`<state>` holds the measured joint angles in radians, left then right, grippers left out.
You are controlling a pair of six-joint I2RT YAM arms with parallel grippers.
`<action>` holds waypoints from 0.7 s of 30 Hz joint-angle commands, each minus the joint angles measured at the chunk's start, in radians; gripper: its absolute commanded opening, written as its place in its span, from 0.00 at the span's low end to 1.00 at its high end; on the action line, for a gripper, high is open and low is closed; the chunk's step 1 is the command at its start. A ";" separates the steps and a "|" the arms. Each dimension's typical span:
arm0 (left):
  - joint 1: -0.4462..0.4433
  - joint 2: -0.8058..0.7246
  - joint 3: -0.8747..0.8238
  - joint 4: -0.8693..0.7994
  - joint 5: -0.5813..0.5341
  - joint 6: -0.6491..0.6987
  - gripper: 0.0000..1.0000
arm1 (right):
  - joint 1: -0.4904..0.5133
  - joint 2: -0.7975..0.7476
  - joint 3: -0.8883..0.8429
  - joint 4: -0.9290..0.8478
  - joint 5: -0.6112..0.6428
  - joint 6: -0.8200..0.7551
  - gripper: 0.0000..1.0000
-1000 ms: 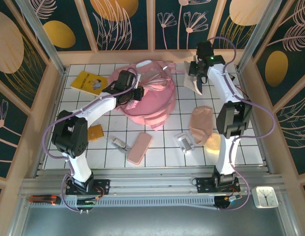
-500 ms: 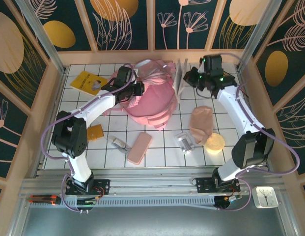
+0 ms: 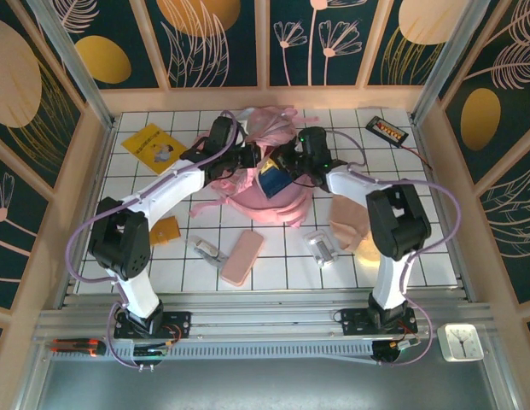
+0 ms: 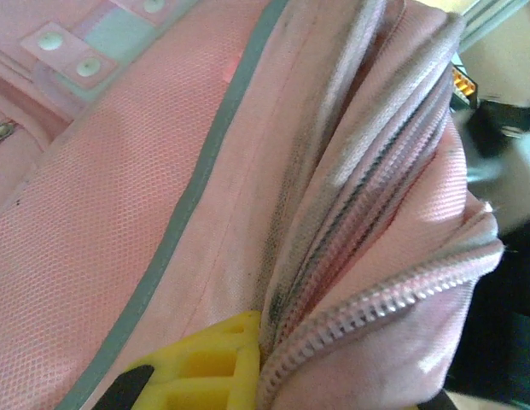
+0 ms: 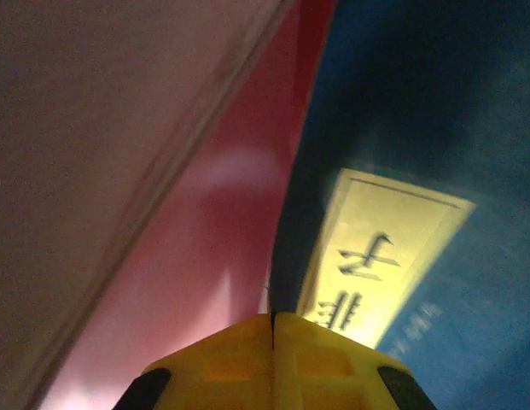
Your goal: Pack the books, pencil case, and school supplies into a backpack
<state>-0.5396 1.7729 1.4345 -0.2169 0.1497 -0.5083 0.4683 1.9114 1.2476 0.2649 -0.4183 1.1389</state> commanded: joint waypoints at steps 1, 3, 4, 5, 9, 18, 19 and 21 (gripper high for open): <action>-0.018 -0.087 0.046 0.088 0.053 -0.042 0.07 | 0.014 0.066 0.021 0.311 0.041 0.114 0.00; -0.018 -0.089 0.046 0.080 0.050 -0.038 0.07 | 0.012 0.128 0.088 0.317 -0.016 0.115 0.10; -0.017 -0.090 0.046 0.075 0.046 -0.034 0.07 | 0.013 0.144 0.123 0.294 -0.039 0.108 0.33; -0.018 -0.090 0.047 0.072 0.041 -0.030 0.07 | 0.013 0.147 0.135 0.273 -0.044 0.100 0.47; -0.017 -0.108 0.055 0.040 -0.023 0.005 0.07 | 0.001 0.108 0.151 0.090 -0.048 -0.009 0.80; -0.019 -0.119 0.034 0.076 0.031 0.028 0.08 | -0.012 -0.102 -0.013 0.000 -0.018 -0.090 0.80; -0.021 -0.118 0.021 0.092 0.044 0.022 0.08 | -0.010 -0.142 -0.040 -0.033 0.010 -0.107 0.80; -0.028 -0.105 0.011 0.116 0.082 0.025 0.08 | -0.010 -0.232 -0.080 -0.105 0.066 -0.145 0.80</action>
<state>-0.5488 1.7164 1.4479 -0.2398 0.1360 -0.4835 0.4580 1.8229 1.2030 0.2398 -0.4290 1.0744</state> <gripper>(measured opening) 0.088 0.804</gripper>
